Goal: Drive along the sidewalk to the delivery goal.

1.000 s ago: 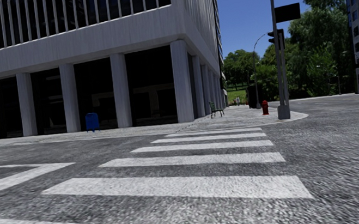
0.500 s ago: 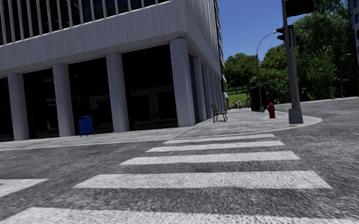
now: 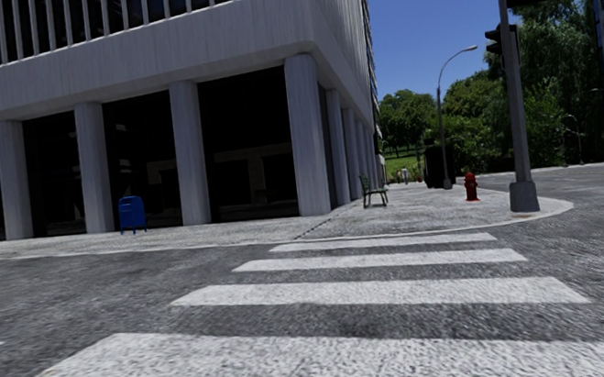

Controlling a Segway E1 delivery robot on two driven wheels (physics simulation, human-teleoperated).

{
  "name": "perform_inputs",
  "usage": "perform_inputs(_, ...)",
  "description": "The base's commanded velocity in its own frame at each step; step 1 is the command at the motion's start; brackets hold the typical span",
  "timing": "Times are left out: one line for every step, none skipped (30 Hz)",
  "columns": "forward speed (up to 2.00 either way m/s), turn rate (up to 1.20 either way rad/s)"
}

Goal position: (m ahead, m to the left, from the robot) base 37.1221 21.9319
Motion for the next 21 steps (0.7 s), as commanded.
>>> perform_inputs(2.0,-0.1)
perform_inputs(2.0,-0.1)
perform_inputs(2.0,-0.1)
perform_inputs(2.0,-0.1)
perform_inputs(2.0,-0.1)
perform_inputs(2.0,-0.1)
perform_inputs(2.0,-0.1)
perform_inputs(2.0,-0.1)
perform_inputs(2.0,-0.1)
perform_inputs(2.0,-0.1)
perform_inputs(2.0,-0.1)
perform_inputs(2.0,-0.1)
perform_inputs(2.0,-0.1)
perform_inputs(2.0,-0.1)
perform_inputs(2.0,-0.1)
perform_inputs(2.0,-0.1)
perform_inputs(2.0,-0.17)
perform_inputs(2.0,-0.33)
perform_inputs(2.0,-0.41)
perform_inputs(2.0,-0.43)
perform_inputs(2.0,-0.43)
